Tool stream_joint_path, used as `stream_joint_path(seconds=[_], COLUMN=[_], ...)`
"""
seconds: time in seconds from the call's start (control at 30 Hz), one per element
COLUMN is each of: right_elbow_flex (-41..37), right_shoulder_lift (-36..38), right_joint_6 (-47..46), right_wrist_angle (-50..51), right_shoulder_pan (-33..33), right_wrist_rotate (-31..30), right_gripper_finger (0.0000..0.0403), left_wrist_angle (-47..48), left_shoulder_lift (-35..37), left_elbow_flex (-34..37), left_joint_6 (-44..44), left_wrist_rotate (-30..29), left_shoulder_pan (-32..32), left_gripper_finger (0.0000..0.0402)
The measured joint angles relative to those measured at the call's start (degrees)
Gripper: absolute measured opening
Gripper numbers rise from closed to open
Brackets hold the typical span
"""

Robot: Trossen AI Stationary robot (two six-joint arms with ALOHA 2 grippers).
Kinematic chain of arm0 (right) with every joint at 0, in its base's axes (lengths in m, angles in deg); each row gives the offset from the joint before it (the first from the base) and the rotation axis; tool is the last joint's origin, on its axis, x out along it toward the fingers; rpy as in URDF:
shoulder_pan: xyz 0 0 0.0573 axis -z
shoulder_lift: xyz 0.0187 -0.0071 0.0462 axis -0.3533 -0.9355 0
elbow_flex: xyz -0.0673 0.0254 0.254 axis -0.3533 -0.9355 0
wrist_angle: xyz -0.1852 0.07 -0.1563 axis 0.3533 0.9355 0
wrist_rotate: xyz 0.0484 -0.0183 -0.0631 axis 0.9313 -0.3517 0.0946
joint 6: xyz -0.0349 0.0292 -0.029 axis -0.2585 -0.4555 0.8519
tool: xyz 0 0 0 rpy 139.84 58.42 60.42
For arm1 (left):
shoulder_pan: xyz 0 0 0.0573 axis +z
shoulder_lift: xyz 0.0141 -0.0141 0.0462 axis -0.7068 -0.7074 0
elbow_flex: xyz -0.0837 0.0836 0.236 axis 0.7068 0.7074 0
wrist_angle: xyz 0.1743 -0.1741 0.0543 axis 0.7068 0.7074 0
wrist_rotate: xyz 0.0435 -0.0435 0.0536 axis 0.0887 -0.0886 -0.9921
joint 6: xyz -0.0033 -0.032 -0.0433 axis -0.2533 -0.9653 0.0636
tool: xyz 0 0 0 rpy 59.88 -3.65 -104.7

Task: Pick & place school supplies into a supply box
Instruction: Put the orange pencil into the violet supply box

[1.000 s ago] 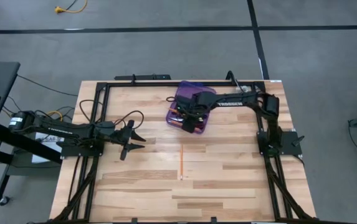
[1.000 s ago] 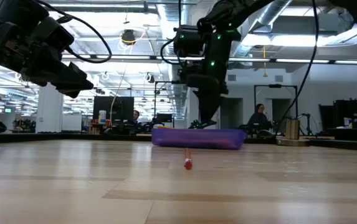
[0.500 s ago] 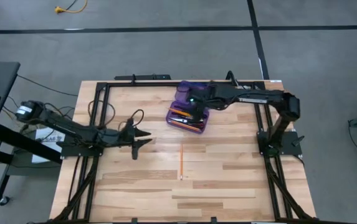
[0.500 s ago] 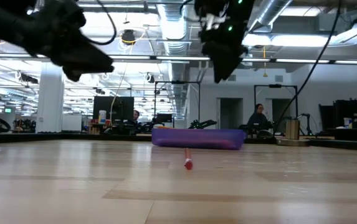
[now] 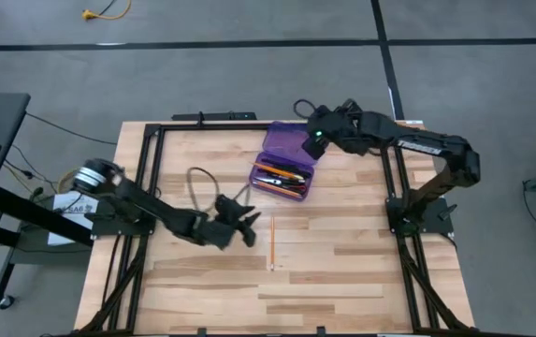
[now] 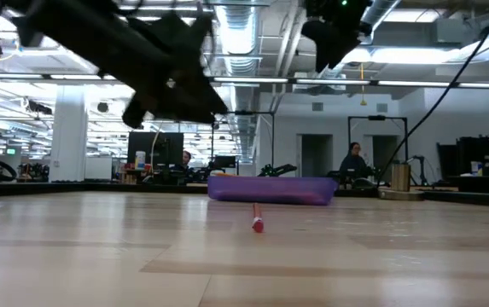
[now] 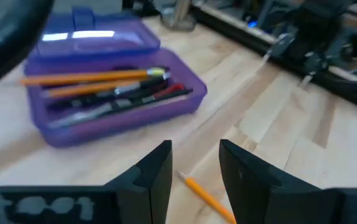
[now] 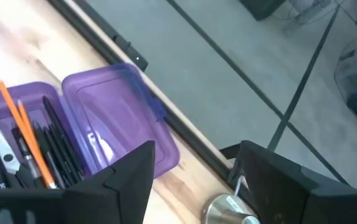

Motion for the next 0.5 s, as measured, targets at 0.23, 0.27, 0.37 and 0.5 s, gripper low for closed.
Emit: stream_joint_path(seconds=[0.23, 0.27, 0.37, 0.5], right_elbow_flex=[0.00, 0.00, 0.00, 0.00], right_shoulder_lift=[3.83, 4.22, 4.90, 5.07], right_joint_6=[3.23, 3.68, 3.90, 5.25], right_wrist_angle=[0.95, 1.67, 4.09, 7.91], right_shoulder_pan=[0.70, 0.70, 0.68, 0.68], right_wrist_rotate=[1.11, 1.69, 2.79, 3.39], right_gripper_finger=[0.0230, 0.0230, 0.0230, 0.0230], left_wrist_angle=[11.80, 13.81, 21.49, 35.12], left_shoulder_lift=[-14.85, -16.30, -19.38, -23.09], left_elbow_flex=[-16.89, -19.24, -26.37, -35.25], left_joint_6=[-12.56, -14.22, -18.82, -26.11], left_wrist_rotate=[-0.81, -0.78, 0.72, 2.57], left_shoulder_pan=[0.58, 0.69, 1.02, 1.31], left_gripper_finger=[0.0098, 0.0095, 0.0091, 0.0090])
